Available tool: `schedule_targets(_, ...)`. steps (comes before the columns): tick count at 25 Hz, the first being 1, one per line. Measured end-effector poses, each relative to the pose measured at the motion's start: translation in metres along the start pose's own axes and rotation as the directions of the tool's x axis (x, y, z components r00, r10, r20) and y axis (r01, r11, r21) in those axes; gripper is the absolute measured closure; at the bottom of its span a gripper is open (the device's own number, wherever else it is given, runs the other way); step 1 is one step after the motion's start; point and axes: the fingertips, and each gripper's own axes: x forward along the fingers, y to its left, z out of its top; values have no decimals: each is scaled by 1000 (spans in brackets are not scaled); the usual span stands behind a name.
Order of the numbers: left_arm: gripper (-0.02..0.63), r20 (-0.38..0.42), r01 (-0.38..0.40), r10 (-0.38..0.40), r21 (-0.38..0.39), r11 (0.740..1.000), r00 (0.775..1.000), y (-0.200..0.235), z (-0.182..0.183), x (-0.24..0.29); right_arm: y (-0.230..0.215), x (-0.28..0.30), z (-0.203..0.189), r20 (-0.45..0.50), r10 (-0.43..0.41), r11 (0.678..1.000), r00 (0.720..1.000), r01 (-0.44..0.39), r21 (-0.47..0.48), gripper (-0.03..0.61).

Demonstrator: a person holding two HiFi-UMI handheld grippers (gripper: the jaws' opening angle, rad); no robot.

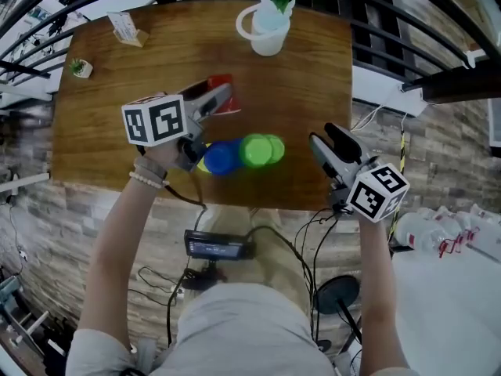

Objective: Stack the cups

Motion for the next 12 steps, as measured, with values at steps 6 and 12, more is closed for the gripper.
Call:
schedule_targets(6, 390, 111, -17, 8, 84, 996, 994, -19, 29, -25, 2, -10, 1, -3, 16, 1000, 1000, -16, -12, 383)
schedule_targets(12, 388, 219, -44, -1, 199, 979, 976, -44, 60, -53, 6, -15, 2, -1, 36, 999, 999, -36, -16, 383)
